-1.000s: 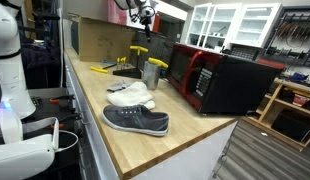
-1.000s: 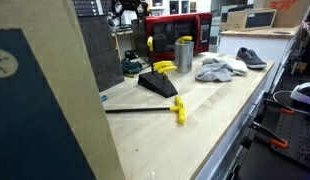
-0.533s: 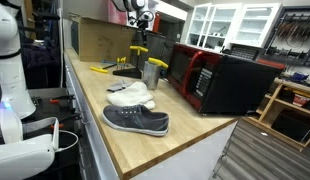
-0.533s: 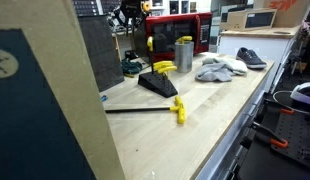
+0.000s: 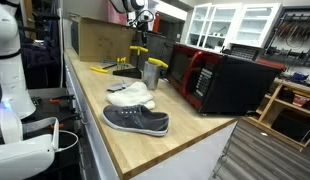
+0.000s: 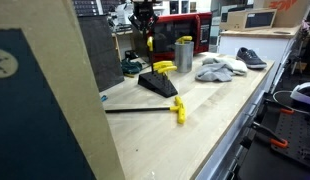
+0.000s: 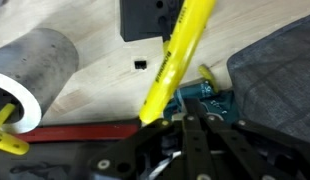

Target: Remove the black object from the tin and put it on the black stand

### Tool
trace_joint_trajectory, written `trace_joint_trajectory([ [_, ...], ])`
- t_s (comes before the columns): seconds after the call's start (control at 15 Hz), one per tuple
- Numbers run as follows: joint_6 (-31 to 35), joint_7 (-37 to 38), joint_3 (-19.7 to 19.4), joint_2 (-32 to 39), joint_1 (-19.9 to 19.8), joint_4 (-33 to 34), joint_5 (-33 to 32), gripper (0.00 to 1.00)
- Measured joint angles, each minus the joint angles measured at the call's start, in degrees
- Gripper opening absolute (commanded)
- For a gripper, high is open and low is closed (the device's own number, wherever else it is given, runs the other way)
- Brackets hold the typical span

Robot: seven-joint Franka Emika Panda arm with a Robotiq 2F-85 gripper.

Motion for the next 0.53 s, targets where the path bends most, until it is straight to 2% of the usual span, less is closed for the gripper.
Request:
trace_joint_trajectory([
  [0.53,-6.2,0.4,0.0,-4.9,0.0,-4.9,-5.0,0.0],
])
